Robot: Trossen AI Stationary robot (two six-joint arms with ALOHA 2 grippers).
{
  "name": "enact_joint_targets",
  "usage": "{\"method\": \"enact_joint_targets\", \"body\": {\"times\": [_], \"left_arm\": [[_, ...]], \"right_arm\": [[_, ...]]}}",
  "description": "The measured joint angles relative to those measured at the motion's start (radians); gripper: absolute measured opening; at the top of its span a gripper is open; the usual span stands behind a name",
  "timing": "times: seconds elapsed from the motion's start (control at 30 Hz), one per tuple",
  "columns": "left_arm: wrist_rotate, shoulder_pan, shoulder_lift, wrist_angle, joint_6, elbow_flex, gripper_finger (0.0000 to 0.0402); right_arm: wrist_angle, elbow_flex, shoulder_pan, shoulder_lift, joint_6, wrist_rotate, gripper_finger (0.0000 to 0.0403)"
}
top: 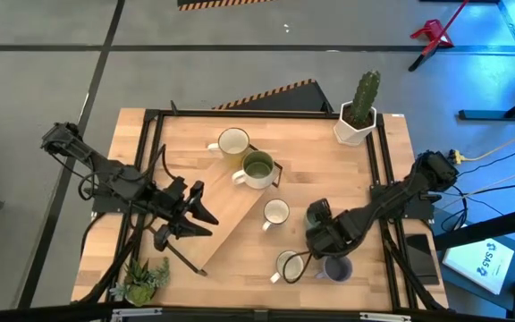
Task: Place coffee mugs
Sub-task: Put the green mug on the shelf
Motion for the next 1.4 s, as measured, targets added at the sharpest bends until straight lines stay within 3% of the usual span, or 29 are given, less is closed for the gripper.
{"method": "enact_joint_targets", "body": {"times": [0.2,0.47,0.7,0.93,1.13,1.4], "left_arm": [[-0.043,0.000,0.000,0.000,0.000,0.000,0.0143],[-0.069,0.000,0.000,0.003,0.000,0.000,0.0142],[-0.094,0.000,0.000,0.009,-0.022,0.000,0.0142],[-0.121,0.000,0.000,0.009,-0.026,0.000,0.0142],[-0.131,0.000,-0.003,0.009,-0.061,0.000,0.0142],[-0.138,0.000,-0.003,0.009,-0.074,0.000,0.0142]], "right_arm": [[0.013,-0.035,-0.001,0.000,0.006,0.003,0.0168],[0.022,-0.047,-0.001,0.000,0.016,-0.003,0.0017],[0.011,-0.040,-0.001,0.001,0.020,-0.009,0.0008],[-0.084,0.049,0.000,0.001,-0.003,-0.012,0.0006],[-0.222,0.204,0.000,0.001,-0.052,0.004,0.0005],[-0.394,0.493,0.000,0.001,-0.111,0.117,0.0004]]}}
